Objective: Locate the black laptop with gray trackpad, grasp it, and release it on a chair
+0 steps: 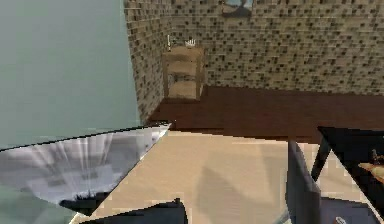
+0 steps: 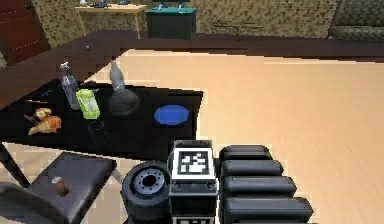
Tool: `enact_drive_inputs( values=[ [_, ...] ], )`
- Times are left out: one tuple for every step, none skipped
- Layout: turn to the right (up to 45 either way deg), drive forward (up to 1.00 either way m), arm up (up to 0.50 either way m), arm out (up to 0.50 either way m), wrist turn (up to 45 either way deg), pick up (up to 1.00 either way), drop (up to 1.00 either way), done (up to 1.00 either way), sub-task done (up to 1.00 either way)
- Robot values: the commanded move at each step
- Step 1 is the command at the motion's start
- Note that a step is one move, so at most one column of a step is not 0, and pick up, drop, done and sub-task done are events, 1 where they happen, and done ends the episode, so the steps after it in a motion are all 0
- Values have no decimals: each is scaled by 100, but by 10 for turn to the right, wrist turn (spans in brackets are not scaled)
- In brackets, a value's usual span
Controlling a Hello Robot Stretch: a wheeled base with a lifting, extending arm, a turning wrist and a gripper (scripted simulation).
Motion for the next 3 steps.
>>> enact_drive_inputs(
  values=[
    [0,35,0,0,0,0,0,0,0],
    [-90,0,0,0,0,0,0,0,0],
    [0,0,0,48,0,0,0,0,0]
  ],
)
